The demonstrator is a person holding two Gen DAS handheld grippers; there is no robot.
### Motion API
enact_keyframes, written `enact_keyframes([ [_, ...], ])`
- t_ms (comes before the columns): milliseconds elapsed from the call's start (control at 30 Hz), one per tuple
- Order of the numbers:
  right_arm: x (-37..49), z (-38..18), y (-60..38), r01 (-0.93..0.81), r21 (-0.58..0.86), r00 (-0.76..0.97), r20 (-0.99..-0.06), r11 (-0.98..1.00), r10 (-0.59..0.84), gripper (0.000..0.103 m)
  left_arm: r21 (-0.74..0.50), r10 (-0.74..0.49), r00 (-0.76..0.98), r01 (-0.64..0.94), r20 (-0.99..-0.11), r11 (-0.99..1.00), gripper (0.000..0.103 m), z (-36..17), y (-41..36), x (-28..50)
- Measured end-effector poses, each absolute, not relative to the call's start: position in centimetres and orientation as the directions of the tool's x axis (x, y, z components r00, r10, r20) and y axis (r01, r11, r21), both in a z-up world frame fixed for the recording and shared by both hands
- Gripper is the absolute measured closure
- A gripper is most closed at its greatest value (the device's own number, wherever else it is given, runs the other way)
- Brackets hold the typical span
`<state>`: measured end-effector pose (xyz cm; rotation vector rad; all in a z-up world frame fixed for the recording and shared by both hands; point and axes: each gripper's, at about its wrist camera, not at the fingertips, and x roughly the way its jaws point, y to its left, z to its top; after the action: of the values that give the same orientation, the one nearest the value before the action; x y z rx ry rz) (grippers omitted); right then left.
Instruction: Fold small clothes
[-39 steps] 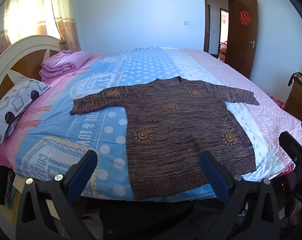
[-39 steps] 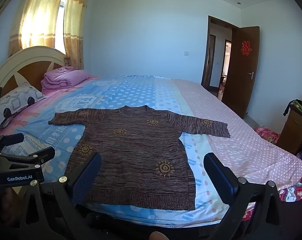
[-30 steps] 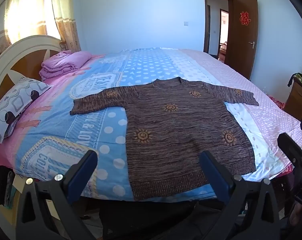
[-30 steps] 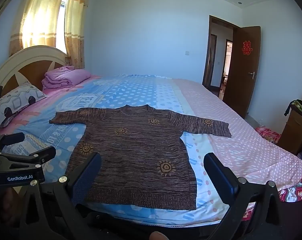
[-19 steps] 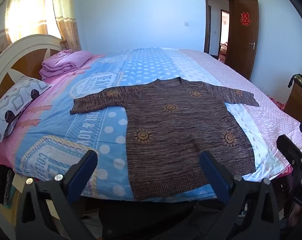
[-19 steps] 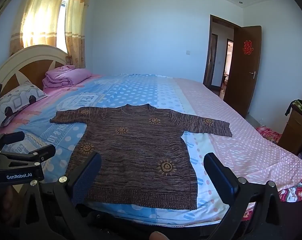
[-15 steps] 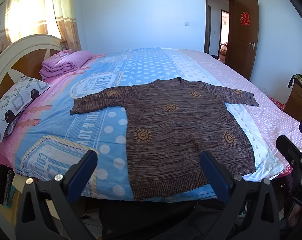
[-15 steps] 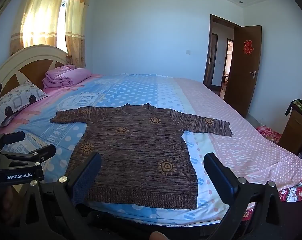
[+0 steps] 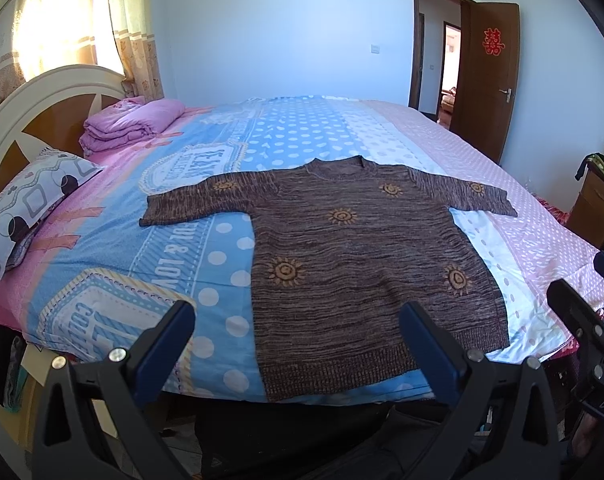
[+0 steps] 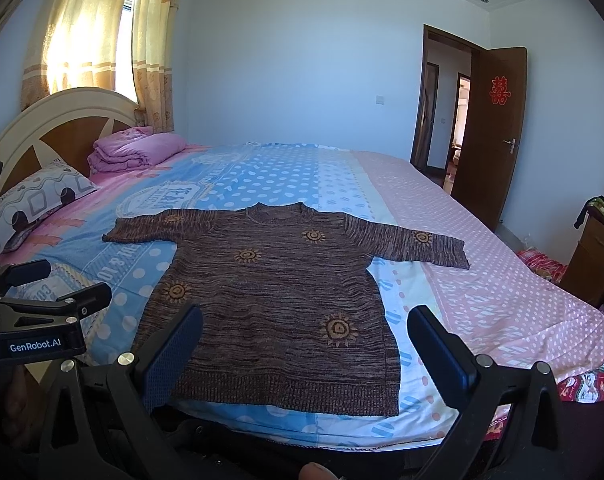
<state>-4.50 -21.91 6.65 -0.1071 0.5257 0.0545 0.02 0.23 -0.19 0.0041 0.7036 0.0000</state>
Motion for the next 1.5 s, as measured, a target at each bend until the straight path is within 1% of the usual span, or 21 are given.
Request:
enact_keyframes([
  [1500, -3.88, 6.34, -22.01, -0.1, -0.073, 0.85, -0.525, 0.992, 0.047, 0.001, -0.008, -0.001, 0.758, -0.006, -0.653, 1.0, 0.0, -0.1, 0.54, 0.31],
])
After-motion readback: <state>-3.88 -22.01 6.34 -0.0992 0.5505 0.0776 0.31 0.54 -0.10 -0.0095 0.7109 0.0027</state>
